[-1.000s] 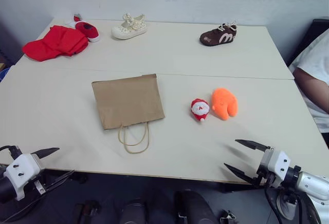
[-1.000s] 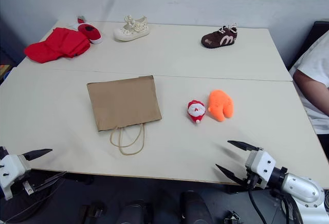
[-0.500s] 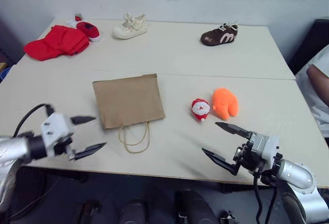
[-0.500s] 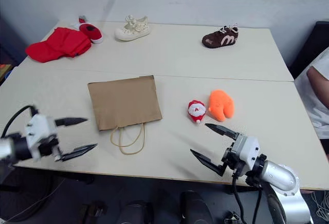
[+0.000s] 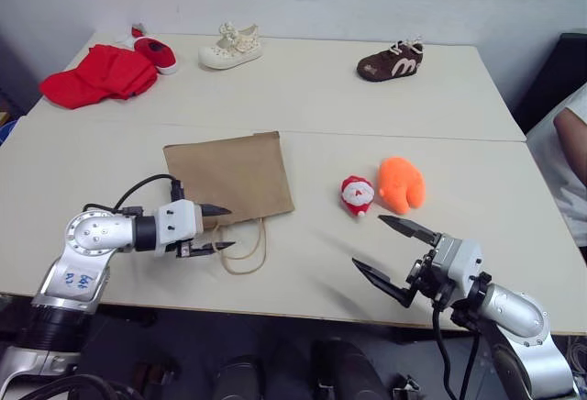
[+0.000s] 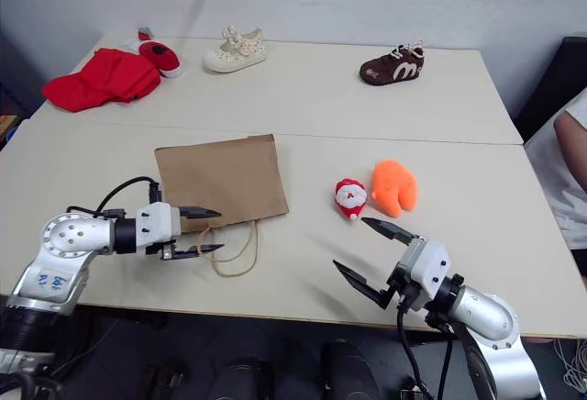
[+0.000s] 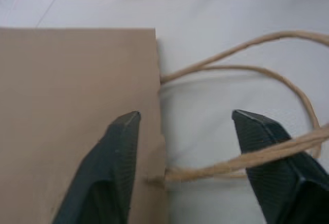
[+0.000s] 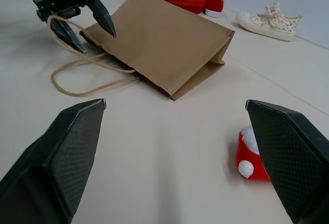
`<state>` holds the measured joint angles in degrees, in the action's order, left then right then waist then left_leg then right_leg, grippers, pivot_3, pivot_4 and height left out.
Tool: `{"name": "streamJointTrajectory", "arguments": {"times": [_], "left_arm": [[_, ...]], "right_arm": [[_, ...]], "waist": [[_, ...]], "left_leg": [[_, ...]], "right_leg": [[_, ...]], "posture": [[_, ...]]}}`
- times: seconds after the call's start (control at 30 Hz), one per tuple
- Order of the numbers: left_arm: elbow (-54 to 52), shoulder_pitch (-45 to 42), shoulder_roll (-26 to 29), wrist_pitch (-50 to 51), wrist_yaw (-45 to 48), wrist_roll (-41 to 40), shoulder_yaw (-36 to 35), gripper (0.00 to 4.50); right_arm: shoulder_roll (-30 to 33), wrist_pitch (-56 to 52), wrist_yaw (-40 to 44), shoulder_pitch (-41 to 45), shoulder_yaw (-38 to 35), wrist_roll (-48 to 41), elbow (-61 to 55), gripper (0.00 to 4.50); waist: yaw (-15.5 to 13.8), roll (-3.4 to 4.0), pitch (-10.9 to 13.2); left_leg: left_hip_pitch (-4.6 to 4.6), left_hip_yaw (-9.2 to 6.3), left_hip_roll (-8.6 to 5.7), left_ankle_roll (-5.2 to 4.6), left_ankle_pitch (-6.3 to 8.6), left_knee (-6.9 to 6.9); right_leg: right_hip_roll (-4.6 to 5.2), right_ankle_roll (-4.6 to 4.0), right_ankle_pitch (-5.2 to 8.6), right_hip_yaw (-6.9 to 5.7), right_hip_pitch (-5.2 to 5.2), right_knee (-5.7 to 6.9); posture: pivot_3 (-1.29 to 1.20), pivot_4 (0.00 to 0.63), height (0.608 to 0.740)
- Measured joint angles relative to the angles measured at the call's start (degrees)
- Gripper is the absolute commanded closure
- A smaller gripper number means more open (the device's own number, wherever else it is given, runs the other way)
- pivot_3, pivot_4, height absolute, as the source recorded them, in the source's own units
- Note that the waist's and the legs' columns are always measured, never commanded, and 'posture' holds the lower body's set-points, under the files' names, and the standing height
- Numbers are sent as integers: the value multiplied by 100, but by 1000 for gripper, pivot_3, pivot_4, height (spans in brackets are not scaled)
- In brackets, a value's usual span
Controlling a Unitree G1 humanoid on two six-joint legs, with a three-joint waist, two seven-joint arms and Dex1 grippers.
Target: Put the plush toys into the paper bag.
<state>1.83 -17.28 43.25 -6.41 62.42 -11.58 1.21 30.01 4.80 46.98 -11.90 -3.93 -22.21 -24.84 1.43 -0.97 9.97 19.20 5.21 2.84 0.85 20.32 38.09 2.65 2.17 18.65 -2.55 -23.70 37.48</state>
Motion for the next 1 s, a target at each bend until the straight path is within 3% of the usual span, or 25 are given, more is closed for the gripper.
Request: {"name": "streamJointTrajectory", "arguments": {"times": [0.2, 0.37, 0.67, 0.83, 1.0], "left_arm": [[-33, -505, -503, 850, 278, -810, 47, 4474], [-230, -1375, -912, 2096, 260, -1748, -8, 4500], [-419, -2073, -1522, 3696, -458, -2660, -203, 4500], [-591, -2159, -1609, 4103, -679, -2774, -234, 4500], [-592, -2180, -1680, 4370, -857, -2876, -303, 4500]], "right_arm": [[69, -49, 30, -141, -7, 10, 0, 0], [96, -507, 19, 45, 108, -144, -52, 1207], [-290, -1491, -398, 1475, 1107, 157, -134, 4472], [-1061, -1632, -822, 2537, 1782, 752, 672, 4472], [-1500, -1717, -1050, 3007, 2098, 1156, 1447, 4472]], "waist": [[0, -2, 1], [-14, -4, 1], [13, -5, 1], [13, -5, 1], [9, -5, 1]], "left_leg": [[0, -1, 0, 4, -3, 9], [0, -3, -2, 9, -7, 13], [0, -4, 2, 30, -20, 14], [5, -4, 0, 32, -22, 16], [13, -7, -1, 26, -24, 19]], "right_leg": [[0, 1, 0, 0, 1, 8], [-3, 4, 1, 0, 2, 11], [-15, 5, 2, 5, -3, 16], [-14, 5, 2, 6, -8, 18], [-9, 5, 2, 4, -8, 26]], "posture": [[0, 150, 740], [0, 150, 740], [0, 150, 740], [0, 150, 740], [0, 150, 740]]}}
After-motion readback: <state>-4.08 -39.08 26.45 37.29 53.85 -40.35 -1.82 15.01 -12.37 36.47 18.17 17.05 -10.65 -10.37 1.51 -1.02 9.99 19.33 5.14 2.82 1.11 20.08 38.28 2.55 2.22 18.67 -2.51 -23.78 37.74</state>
